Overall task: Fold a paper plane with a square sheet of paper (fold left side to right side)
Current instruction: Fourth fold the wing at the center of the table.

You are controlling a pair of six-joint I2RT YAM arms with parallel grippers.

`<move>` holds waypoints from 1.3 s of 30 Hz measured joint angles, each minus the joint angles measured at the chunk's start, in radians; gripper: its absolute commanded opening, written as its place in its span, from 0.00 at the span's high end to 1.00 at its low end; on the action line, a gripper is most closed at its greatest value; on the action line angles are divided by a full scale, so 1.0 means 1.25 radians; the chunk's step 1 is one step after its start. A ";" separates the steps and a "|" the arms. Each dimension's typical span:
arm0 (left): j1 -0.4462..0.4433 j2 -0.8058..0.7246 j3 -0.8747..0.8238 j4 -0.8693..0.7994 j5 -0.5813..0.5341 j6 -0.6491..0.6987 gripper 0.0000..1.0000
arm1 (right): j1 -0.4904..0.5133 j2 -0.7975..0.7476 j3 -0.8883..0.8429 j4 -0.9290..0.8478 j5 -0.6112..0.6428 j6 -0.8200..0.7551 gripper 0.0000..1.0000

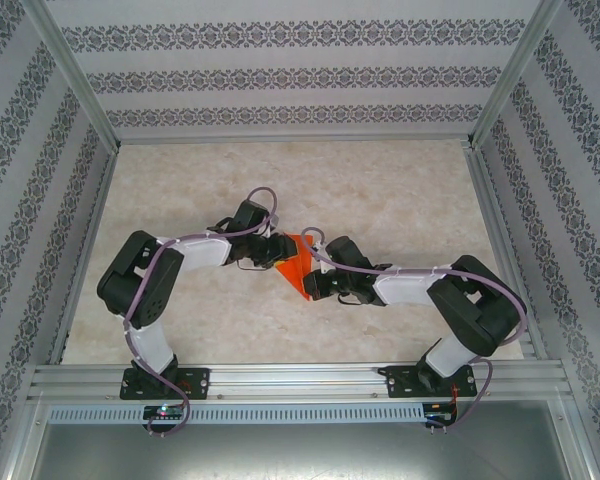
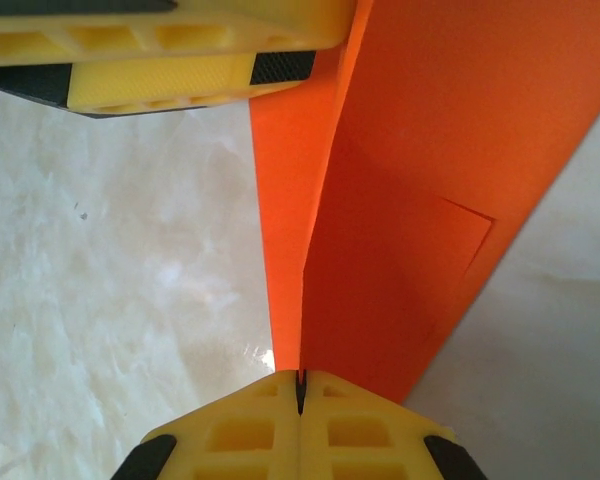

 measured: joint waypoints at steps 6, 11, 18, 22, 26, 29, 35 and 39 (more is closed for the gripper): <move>-0.003 0.029 0.010 0.000 0.000 0.000 0.59 | -0.005 0.013 -0.005 0.015 -0.015 0.003 0.94; -0.003 0.042 0.017 0.000 -0.001 0.000 0.58 | -0.008 0.025 -0.006 0.023 -0.023 0.008 0.93; -0.003 0.045 0.018 -0.002 -0.004 0.000 0.58 | -0.010 0.033 -0.006 0.030 -0.034 0.017 0.92; -0.003 0.054 0.025 -0.004 -0.004 0.000 0.59 | -0.010 0.035 -0.006 0.033 -0.038 0.017 0.91; -0.003 0.055 0.026 -0.004 -0.004 0.000 0.59 | -0.011 0.035 -0.006 0.034 -0.038 0.019 0.86; -0.003 0.055 0.026 -0.004 -0.004 0.000 0.59 | -0.016 0.035 -0.006 0.033 -0.041 0.021 0.79; -0.003 0.055 0.026 -0.004 -0.004 0.001 0.59 | -0.041 0.013 -0.009 0.033 -0.062 0.035 0.63; -0.003 0.055 0.026 -0.004 -0.004 0.001 0.59 | -0.081 -0.031 -0.016 0.039 -0.096 0.053 0.54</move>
